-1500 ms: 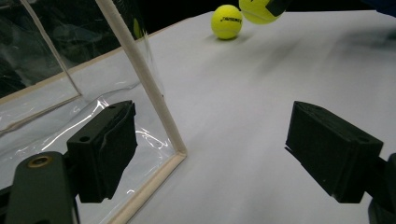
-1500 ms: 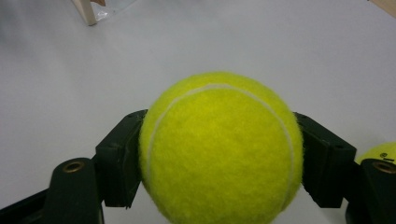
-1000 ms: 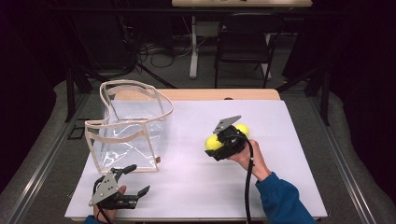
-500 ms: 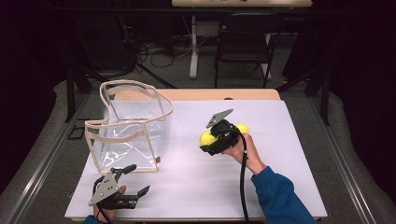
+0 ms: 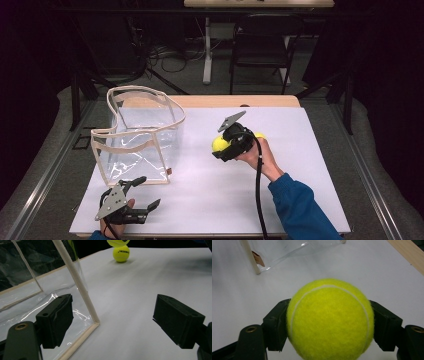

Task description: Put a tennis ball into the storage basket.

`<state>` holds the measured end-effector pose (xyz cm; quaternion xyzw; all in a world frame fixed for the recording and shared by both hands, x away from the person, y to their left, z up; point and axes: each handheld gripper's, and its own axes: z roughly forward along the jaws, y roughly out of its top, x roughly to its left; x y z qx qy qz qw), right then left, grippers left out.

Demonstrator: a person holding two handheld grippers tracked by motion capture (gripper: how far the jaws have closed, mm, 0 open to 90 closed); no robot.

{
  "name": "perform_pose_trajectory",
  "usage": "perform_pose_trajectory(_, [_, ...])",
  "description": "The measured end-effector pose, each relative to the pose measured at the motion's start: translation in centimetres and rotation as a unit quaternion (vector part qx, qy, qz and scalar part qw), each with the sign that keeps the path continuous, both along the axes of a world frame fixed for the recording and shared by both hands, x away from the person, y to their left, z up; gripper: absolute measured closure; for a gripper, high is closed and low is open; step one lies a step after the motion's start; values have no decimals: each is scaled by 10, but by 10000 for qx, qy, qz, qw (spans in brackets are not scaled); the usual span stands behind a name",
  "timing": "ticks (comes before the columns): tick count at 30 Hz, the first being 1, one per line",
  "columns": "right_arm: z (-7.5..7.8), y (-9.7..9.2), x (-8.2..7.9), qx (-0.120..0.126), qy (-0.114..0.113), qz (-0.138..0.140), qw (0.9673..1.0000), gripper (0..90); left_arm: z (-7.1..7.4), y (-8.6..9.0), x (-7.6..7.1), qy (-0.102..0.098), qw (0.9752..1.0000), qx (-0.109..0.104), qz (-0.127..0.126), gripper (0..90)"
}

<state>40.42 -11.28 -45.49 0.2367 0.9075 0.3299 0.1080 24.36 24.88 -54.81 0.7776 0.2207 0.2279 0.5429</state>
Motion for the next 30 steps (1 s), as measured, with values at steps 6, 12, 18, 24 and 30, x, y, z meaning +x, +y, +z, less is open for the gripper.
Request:
perform_pose_trajectory(6, [3, 3, 3, -24, 3, 18, 10000, 263, 0, 0, 0, -2, 10000, 14, -8, 161])
perform_pose_trajectory(12, [7, 6, 6, -78, -6, 38, 10000, 263, 0, 0, -1, -8, 10000, 12, -23, 161])
perform_pose_trajectory(18, [13, 10, 9, -96, -29, 59, 9999, 263, 0, 0, 0, -8, 10000, 24, -19, 161])
perform_pose_trajectory(24, [18, 14, 12, -142, -66, 73, 9999, 263, 0, 0, 0, -17, 10000, 17, -30, 161])
perform_pose_trajectory(30, [26, 17, 13, -138, -117, 113, 9998, 263, 0, 0, 0, -17, 10000, 18, -34, 161])
